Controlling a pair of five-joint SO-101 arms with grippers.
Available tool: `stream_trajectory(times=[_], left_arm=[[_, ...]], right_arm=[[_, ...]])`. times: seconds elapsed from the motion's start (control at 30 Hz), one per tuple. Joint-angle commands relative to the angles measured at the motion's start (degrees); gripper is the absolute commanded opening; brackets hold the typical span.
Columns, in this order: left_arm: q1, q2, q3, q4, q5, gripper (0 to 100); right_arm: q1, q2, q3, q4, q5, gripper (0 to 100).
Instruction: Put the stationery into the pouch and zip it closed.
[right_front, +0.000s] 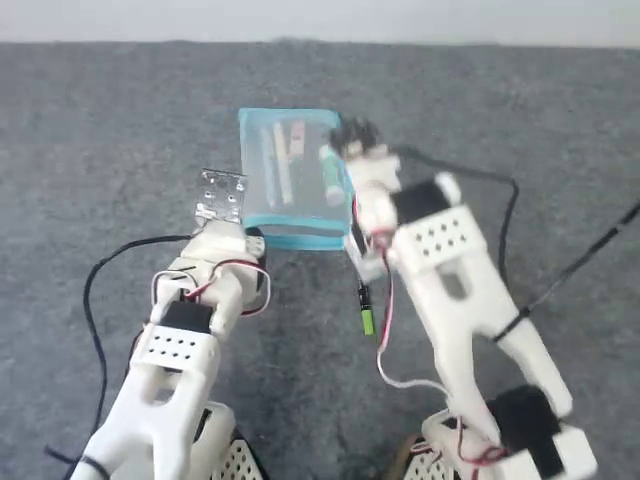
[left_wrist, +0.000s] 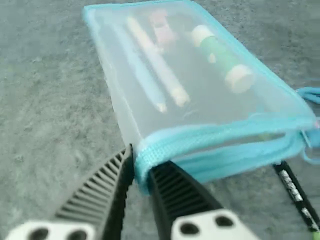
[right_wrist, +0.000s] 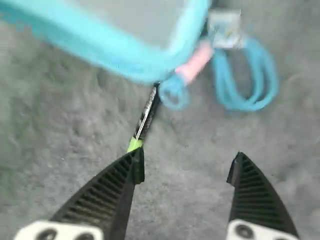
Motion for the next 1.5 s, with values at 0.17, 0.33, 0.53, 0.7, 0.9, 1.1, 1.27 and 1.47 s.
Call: stream_trajectory(times=[0.17,0.33,0.53,0.7,0.9,1.1,1.27,1.47], left_arm=[[-12.7,-0.6,-4.5,-2.1,5.4,1],[-14.7,-0.4,-4.4,-2.2,4.9,1],[-14.2,-0.2,-4.4,-2.4,4.9,1],[-12.0,-0.6,-3.4,-2.4,4.8,1],[-11.8,-0.4,-3.4,-2.4,4.8,1],[-12.0,-0.6,-2.9,-2.2,4.8,1],[-11.8,-0.6,-2.8,-2.2,4.8,1],[-11.9,-0.6,-2.8,-2.2,4.8,1]], right_arm=[[0.3,-3.5,18.7,-15.0,0.4,25.6],[-0.4,-1.0,19.2,-19.2,-2.6,25.6],[-7.4,-0.7,19.2,-19.6,-3.9,25.6],[-9.4,-0.1,20.2,-21.1,-3.7,25.6],[-9.1,-0.1,23.4,-22.5,-3.4,13.5],[-7.0,0.1,23.6,-22.3,-0.3,12.5],[-4.0,6.4,22.2,-21.7,0.1,13.0],[4.7,9.9,15.6,-15.2,0.1,12.5]])
